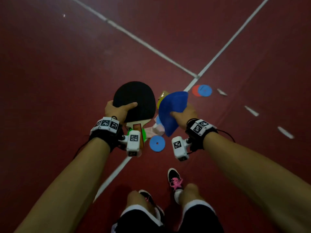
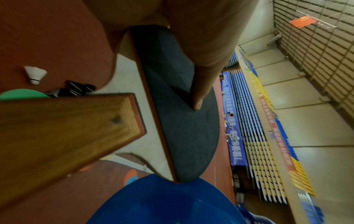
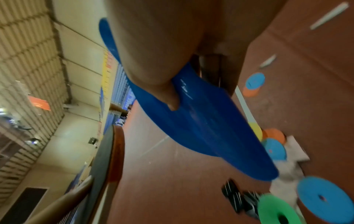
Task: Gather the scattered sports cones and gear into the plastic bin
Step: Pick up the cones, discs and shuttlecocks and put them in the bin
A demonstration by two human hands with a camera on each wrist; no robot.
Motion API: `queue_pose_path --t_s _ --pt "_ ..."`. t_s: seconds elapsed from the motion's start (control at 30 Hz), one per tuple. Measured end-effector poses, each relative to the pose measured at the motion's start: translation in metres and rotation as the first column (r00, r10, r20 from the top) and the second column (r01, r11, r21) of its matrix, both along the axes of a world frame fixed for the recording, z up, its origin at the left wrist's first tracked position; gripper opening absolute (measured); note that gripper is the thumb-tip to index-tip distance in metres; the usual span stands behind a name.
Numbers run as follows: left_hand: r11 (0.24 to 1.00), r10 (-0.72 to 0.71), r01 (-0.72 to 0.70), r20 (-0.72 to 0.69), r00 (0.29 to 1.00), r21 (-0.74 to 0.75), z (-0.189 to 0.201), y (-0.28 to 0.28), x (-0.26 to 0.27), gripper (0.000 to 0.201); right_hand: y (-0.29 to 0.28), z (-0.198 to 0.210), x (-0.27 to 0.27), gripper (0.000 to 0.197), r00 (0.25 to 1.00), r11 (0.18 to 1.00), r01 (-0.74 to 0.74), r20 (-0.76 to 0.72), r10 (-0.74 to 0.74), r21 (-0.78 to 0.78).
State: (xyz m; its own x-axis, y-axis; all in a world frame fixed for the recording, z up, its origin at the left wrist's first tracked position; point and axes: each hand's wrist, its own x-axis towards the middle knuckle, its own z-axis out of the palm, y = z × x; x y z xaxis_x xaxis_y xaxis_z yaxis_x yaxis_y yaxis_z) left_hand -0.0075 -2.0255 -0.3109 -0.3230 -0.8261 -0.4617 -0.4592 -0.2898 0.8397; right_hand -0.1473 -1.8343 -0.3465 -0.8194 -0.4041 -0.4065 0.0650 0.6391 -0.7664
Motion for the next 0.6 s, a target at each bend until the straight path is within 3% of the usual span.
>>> queue_pose_path --t_s 0.13,0.3,0.43,0.5,0.6 --pt "0.993 -0.118 0.114 -0.129 0.985 -0.039 0.086 0.038 -0.038 0.078 0.063 0.103 -0.019 0.048 0.953 0.96 0.252 -0.139 -0.268 -0.126" --pt "0.914 -0.403 0.398 -0.244 0.882 -0.072 0.142 0.123 -0.069 0.072 0.166 0.179 0.022 0.052 0.794 0.818 0.502 -0.225 -0.564 -0.28" --pt "0.796 -0.595 0.597 -0.299 0.746 -0.095 0.175 0.228 -0.075 0.078 0.263 0.21 0.079 0.056 0.663 0.71 0.651 -0.254 -0.704 -0.268" --pt "0.704 -0.692 0.702 -0.325 0.645 -0.105 0.186 0.292 -0.076 0.077 0.321 0.225 0.112 0.065 0.543 0.608 0.742 -0.28 -0.792 -0.281" --pt "0.498 -0.838 0.859 -0.319 0.443 -0.117 0.198 0.4 -0.06 0.078 0.416 0.238 0.172 0.08 0.344 0.43 0.855 -0.302 -0.889 -0.29"
